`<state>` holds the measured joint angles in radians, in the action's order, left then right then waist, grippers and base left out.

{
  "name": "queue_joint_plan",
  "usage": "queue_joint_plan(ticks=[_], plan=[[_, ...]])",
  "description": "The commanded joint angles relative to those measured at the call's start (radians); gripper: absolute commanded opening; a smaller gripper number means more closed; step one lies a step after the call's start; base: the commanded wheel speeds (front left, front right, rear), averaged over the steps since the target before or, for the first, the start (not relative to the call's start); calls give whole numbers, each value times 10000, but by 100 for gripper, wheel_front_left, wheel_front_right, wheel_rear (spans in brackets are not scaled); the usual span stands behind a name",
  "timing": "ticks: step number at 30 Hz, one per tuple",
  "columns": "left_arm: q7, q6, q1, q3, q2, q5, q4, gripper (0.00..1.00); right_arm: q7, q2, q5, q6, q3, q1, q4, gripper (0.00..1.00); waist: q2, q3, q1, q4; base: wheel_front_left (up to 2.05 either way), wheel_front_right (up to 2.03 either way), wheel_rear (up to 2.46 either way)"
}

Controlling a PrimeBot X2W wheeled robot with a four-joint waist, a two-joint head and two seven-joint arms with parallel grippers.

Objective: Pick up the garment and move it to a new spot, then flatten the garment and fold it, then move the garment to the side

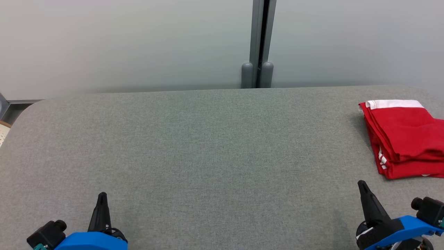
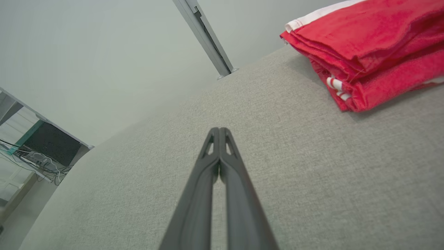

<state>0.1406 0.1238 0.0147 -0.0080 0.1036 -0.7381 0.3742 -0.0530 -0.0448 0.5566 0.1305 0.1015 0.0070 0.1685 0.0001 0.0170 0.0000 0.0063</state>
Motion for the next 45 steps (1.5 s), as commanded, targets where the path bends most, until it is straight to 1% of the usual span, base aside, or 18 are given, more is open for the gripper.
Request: queue_joint_plan(ticks=[1,12,13,27,45], plan=[[-113,27,318,120,18,-443,-213,0,-37,-41,554,2,24,-301,-77,0,-1,-3,0,-2,0,0,0],[-516,38,442,303,-69,-1804,-399,0,-131,-48,2201,3,42,-465,55,0,-1,-18,0,-8,0,0,0],[-516,38,442,303,-69,-1804,-399,0,-131,-48,2201,3,42,-465,55,0,-1,-18,0,-8,0,0,0],[-967,53,570,515,-172,-3335,-607,0,-239,-55,4042,3,66,-630,208,0,-1,-38,0,-17,0,0,0],[-1475,71,714,751,-284,-5018,-838,0,-359,-64,6071,4,91,-822,383,0,-1,-63,0,-29,0,0,0]])
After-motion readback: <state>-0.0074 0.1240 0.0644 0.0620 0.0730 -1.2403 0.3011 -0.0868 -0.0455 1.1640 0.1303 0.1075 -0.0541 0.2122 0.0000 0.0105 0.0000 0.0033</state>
